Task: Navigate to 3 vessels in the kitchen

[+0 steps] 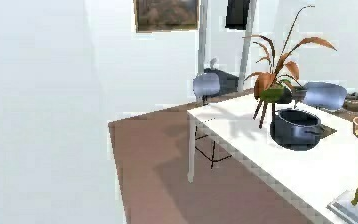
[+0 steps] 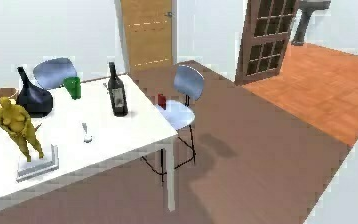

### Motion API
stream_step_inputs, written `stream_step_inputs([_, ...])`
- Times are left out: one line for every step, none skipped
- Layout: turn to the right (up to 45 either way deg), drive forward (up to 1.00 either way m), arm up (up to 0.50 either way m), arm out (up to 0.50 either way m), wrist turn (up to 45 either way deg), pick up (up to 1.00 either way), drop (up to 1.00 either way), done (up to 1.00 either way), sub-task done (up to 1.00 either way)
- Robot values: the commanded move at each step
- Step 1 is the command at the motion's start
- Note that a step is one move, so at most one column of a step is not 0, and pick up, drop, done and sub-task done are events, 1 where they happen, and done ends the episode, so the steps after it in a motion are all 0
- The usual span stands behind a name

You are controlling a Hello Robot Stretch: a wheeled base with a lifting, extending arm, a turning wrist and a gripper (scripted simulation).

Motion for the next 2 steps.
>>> stream_step_inputs([45.0,0.00,0.00,0.00,0.0,0.00,0.00,0.00,0.00])
stream_step_inputs([15.0,0.00,0.00,0.00,0.0,0.00,0.00,0.00,0.00])
